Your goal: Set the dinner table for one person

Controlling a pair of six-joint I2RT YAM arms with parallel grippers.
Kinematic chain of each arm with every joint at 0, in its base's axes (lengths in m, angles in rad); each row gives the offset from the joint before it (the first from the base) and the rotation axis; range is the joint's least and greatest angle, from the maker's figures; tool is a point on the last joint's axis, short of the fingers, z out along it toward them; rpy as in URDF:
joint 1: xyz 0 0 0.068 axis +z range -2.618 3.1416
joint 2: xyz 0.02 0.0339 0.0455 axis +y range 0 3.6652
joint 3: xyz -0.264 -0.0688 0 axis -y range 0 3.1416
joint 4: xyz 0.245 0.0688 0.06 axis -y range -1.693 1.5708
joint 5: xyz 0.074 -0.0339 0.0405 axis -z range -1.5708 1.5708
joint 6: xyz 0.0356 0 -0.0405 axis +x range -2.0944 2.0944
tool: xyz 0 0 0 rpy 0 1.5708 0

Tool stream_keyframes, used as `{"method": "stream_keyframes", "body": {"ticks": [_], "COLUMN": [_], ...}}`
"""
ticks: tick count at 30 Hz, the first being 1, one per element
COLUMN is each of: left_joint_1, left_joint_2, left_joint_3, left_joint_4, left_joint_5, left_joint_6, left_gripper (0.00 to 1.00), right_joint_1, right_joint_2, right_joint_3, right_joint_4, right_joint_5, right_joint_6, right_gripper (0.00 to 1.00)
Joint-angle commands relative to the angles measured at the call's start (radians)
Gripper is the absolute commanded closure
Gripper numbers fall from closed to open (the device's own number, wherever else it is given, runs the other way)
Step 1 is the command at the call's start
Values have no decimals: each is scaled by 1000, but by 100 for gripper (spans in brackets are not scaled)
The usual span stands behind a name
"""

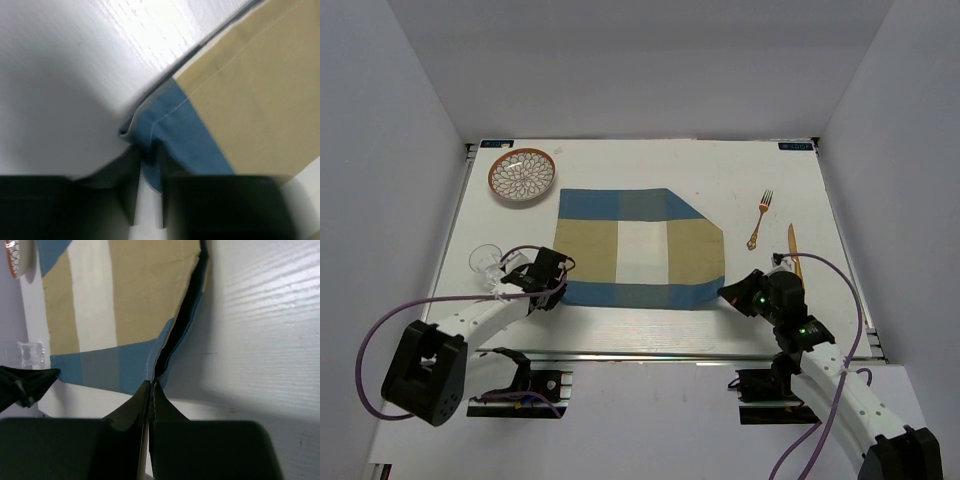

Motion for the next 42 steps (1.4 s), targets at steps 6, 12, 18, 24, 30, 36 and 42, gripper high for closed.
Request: {"method": "stream_keyframes", "body": {"ticks": [6, 12, 18, 24, 30, 36, 42], "left_joint_1": [-5, -5, -5, 6, 15, 15, 24], "left_joint_2": [148, -151, -339, -207, 58, 327, 367], "left_joint_3": [113, 390, 628, 889, 1236, 1599, 1712], "left_joint_4": [-63, -257, -325, -356, -374, -293, -176], "left_joint_5": [-22, -44, 22, 37, 2, -33, -44], "left_joint_6": [23, 161, 238, 290, 350, 528, 626], "left_gripper": [100, 100, 100, 100, 100, 100, 100], "right_joint_1": [0, 3, -1, -1, -14, -67, -127], "right_joint_2": [8, -12, -87, 149, 524, 803, 1016], "right_joint_3": [131, 372, 650, 990, 1309, 1673, 1972], "right_joint_4": [24, -90, -242, -301, -319, -304, -368], "right_joint_5": [-81, -115, -72, 28, 20, -95, -266], "right_joint_6": [-88, -139, -153, -215, -271, -329, -378], "right_gripper": [100, 100, 100, 100, 100, 100, 100]}}
